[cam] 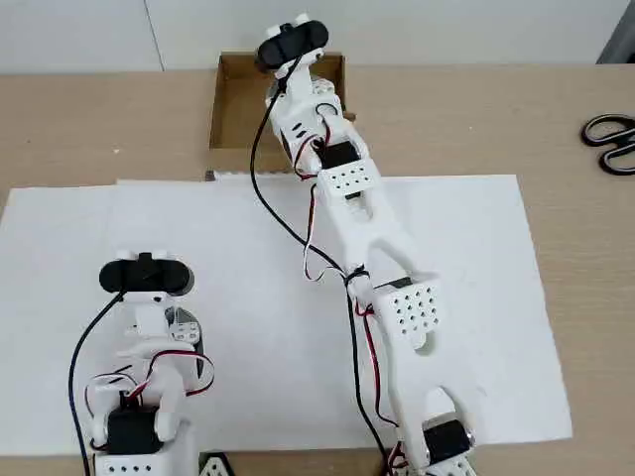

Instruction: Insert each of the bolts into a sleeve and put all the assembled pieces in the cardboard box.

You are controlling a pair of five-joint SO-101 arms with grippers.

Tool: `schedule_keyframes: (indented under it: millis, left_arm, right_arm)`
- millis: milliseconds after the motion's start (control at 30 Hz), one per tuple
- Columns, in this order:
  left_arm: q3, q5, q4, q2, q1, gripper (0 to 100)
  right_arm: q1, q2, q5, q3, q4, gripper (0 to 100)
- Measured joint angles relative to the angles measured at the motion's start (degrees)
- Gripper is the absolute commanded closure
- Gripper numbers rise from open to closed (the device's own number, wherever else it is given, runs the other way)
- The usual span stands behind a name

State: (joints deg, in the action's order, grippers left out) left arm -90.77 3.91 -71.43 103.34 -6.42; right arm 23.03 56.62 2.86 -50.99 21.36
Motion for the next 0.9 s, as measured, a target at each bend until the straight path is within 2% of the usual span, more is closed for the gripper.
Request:
schedule_keyframes:
  millis: [267, 400, 500, 533, 667, 900]
  left_arm:
    - [0.0, 0.0, 0.0, 0.0, 0.0, 99]
    - [0.0, 0.0, 0.0, 0.0, 0.0, 99]
    - [0.0, 0.0, 0.0, 0.0, 0.0, 99]
    - [0.0, 0.0, 0.0, 0.0, 0.0, 99]
    - [0.0, 0.0, 0.0, 0.0, 0.0, 99]
    - [0.0, 0.0, 0.0, 0.0, 0.0, 99]
  right_arm:
    - [0.0, -0.1, 0.4, -3.5, 2.2, 79.8]
    - [0.0, -0.1, 0.4, -6.4, 2.8, 87.4]
    - [0.4, -0.1, 0.4, -9.4, 5.8, 97.4]
    - [0.4, -0.1, 0.4, -11.1, 7.5, 99.8]
    - [0.4, -0.1, 0.4, -19.1, 16.2, 99.6]
    - [0.5, -0.1, 0.4, -38.9, 37.5, 99.5]
